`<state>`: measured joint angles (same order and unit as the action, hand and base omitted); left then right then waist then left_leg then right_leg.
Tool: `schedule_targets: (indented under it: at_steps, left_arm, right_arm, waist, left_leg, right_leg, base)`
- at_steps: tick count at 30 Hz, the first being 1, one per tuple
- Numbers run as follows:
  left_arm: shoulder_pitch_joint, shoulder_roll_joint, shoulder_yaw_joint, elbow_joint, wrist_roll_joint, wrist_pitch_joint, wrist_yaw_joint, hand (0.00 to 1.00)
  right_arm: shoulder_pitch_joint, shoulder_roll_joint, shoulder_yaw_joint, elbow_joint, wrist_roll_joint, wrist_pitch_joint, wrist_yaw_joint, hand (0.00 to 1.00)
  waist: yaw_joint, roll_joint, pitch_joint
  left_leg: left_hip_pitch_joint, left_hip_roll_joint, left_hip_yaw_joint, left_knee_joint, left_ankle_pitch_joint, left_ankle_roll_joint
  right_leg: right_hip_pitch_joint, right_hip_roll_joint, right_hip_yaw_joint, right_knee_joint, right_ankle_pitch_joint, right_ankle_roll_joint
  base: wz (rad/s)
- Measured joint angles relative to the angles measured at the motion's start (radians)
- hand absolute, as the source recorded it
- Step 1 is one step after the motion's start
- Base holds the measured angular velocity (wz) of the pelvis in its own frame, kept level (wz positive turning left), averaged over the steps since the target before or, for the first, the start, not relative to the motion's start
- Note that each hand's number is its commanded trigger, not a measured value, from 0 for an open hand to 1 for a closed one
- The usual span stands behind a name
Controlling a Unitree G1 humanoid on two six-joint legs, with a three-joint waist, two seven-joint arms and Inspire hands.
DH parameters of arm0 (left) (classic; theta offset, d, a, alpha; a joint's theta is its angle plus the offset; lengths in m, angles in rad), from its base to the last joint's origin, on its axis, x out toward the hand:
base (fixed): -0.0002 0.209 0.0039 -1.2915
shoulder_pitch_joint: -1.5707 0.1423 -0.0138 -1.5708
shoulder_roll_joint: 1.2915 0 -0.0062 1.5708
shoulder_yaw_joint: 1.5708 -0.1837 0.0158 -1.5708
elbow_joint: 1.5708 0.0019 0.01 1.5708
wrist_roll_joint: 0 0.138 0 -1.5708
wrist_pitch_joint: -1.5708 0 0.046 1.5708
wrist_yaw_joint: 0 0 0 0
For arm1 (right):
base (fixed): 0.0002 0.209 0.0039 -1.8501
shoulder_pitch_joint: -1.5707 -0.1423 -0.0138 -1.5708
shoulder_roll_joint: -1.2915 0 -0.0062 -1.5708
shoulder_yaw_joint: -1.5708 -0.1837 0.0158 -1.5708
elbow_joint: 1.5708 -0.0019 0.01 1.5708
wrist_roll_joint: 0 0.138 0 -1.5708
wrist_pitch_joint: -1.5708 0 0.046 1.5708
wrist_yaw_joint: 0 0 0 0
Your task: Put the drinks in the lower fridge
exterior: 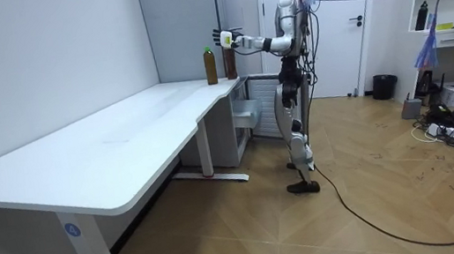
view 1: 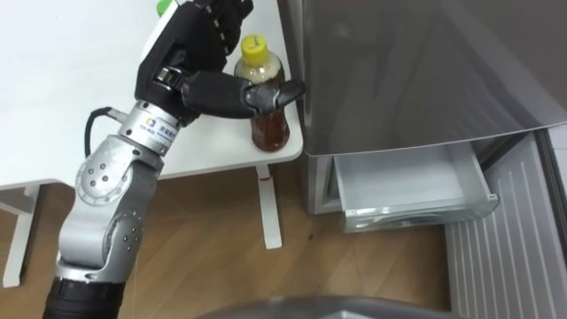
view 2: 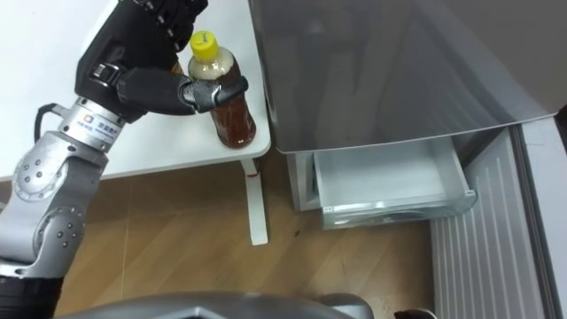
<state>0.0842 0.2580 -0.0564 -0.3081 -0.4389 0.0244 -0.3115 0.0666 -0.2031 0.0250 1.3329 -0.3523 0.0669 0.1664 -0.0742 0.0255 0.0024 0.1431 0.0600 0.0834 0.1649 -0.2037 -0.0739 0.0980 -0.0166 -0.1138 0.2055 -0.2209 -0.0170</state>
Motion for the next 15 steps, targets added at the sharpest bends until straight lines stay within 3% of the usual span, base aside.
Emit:
schedule_targets:
  at_steps: [15]
  left_arm:
    - [0.001,0.001,0.0,0.0,-0.001,0.0,0.005,0.0]
  right_arm:
    - [0.003,0.0,0.032,0.006,0.003,0.0,0.022,0.0]
  waist:
    - [0.005,0.0,0.0016]
  left_leg:
    - [0.003,0.0,-0.001,0.0,0.0,0.0]
  right_leg:
    - [0.002,0.001,0.002,-0.001,0.0,0.0]
  base:
    - [0.0]
